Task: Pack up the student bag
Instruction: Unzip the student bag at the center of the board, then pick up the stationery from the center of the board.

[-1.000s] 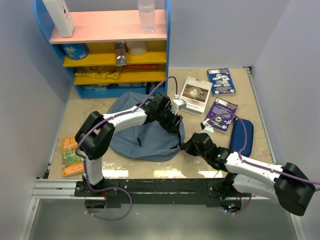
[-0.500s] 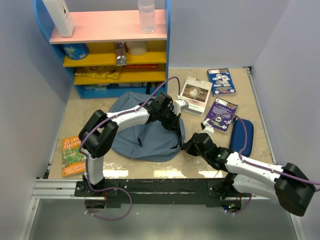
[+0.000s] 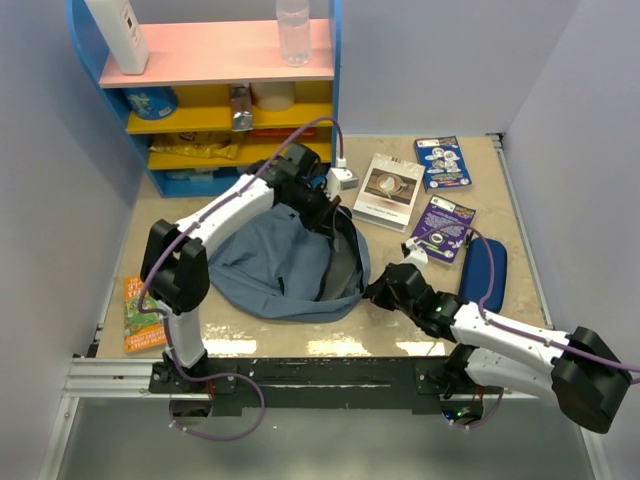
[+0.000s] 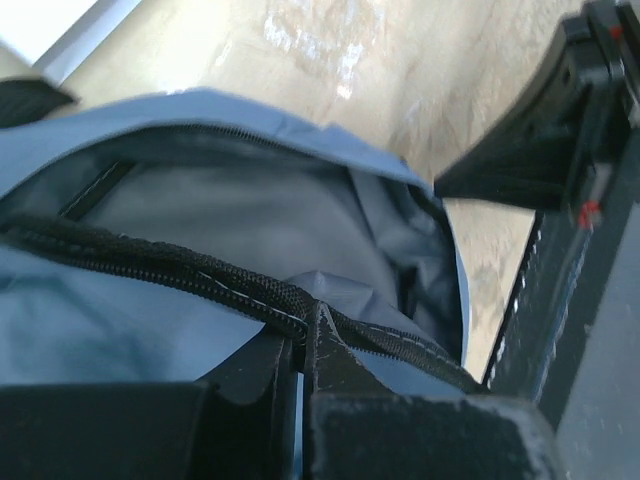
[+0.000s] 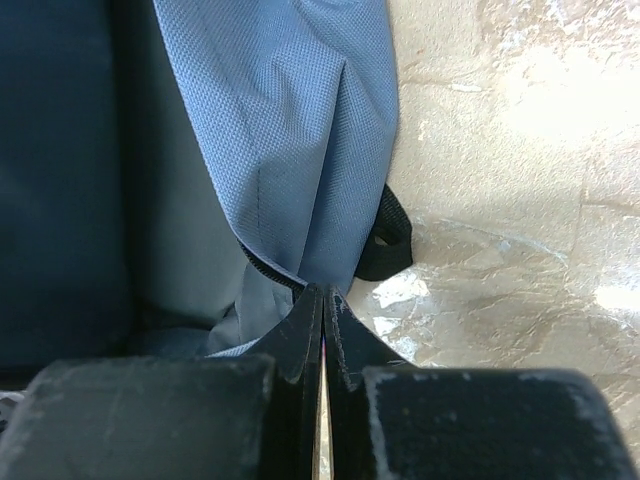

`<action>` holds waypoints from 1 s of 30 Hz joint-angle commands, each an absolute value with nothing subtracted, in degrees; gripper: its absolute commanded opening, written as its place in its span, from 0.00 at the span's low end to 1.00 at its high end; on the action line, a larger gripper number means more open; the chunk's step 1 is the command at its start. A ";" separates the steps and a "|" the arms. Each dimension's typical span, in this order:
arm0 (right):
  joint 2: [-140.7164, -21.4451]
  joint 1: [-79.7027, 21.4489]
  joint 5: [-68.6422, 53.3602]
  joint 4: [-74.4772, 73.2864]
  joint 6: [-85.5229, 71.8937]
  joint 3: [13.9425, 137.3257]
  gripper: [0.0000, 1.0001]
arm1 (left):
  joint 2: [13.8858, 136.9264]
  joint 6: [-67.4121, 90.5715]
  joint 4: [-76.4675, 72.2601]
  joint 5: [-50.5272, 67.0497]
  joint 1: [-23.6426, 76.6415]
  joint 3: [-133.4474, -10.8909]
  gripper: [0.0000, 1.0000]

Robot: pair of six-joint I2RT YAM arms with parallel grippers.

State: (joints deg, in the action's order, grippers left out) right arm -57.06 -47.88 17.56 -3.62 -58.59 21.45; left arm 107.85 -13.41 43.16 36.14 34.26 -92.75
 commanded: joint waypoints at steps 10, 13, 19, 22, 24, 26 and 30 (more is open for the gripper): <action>-56.87 -47.64 24.08 -10.46 -55.29 26.01 0.00 | 100.99 -41.22 75.41 38.51 28.13 -101.69 0.00; -56.51 -47.64 24.87 -12.12 -54.32 27.59 0.00 | 101.16 -39.20 75.32 37.36 28.04 -104.32 0.00; -52.04 -47.64 28.73 -16.87 -50.46 34.00 0.08 | 101.34 -34.64 72.61 37.80 28.12 -104.69 0.00; -50.45 -45.98 31.02 -17.93 -48.09 37.52 0.23 | 100.02 -32.35 68.48 37.00 28.12 -103.10 0.00; -51.23 -43.87 30.50 -18.37 -47.03 40.16 0.31 | 99.41 -31.03 66.63 36.74 28.04 -103.44 0.00; -52.29 -39.22 29.10 -17.06 -44.57 42.52 0.36 | 99.23 -30.50 66.45 36.56 28.04 -105.37 0.00; -59.83 -29.03 23.93 -13.54 -39.65 48.24 0.49 | 97.91 -29.27 64.95 37.09 28.04 -105.65 0.00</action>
State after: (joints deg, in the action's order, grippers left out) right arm -53.78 -36.75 27.09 -16.27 -45.76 41.89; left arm 102.43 -31.88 69.60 35.77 28.25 -102.87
